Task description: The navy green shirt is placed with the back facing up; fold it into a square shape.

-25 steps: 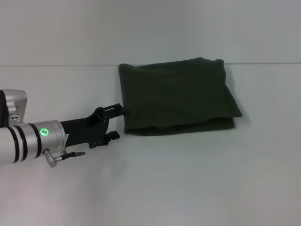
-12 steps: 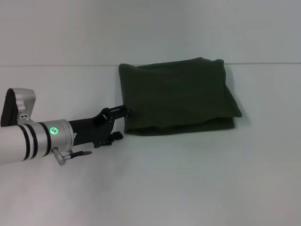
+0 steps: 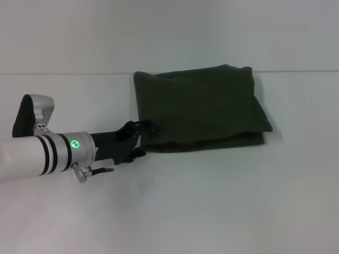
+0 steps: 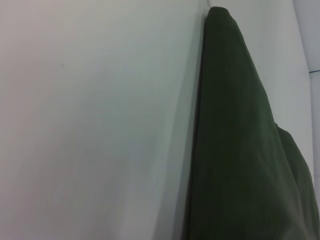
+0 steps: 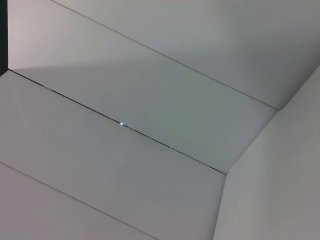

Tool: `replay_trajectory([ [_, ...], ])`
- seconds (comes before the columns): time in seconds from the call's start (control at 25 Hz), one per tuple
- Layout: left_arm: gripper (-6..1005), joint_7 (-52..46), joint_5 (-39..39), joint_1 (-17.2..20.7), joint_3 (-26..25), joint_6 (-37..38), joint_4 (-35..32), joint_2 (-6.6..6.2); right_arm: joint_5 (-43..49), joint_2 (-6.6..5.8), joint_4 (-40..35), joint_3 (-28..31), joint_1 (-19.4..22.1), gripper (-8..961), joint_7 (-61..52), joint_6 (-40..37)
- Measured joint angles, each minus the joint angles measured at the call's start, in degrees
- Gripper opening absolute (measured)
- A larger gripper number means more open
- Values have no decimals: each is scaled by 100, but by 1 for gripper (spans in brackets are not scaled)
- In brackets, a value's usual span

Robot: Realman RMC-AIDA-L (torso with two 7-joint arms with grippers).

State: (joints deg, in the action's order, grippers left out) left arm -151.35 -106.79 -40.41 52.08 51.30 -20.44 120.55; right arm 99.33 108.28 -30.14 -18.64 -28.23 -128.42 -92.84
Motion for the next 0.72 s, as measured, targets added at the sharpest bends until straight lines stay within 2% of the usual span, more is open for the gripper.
replay_trajectory([
  [0.24, 846, 113, 41, 75, -1, 61, -51, 17, -20, 0, 0, 83, 17, 946, 0, -8],
  [0.72, 325, 134, 53, 103, -37, 61, -74, 17, -20, -6, 58, 95, 20, 946, -7, -3],
])
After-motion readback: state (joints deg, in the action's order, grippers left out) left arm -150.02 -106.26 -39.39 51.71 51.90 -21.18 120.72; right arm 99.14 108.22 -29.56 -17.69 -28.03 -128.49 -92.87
